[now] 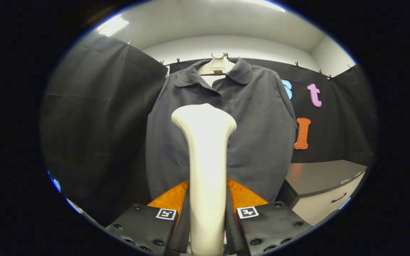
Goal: Iron the clothes twice with a garment steamer, once on the left side and once on the right side.
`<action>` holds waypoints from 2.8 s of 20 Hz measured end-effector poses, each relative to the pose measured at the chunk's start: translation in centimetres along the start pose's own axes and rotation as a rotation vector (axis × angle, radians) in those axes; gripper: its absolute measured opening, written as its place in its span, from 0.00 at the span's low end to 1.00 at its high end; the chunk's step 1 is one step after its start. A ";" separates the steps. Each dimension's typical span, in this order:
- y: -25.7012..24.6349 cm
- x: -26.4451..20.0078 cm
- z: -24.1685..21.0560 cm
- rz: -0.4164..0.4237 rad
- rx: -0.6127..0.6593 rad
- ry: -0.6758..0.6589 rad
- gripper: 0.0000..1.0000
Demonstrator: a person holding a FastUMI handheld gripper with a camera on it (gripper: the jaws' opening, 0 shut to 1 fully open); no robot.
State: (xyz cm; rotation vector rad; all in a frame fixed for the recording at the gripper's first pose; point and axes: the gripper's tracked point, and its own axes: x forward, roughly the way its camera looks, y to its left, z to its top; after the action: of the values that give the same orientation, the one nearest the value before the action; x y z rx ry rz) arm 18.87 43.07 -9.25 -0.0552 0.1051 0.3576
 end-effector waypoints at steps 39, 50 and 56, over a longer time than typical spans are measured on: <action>11.1 9.4 1.0 0.201 -0.058 0.021 0.48; 10.6 7.3 -3.9 0.198 -0.053 0.098 0.48; 10.3 6.2 -6.3 0.184 -0.060 0.143 0.48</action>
State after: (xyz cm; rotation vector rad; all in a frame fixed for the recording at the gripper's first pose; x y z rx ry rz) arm 20.44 54.39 -16.54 -0.1312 0.2416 0.5410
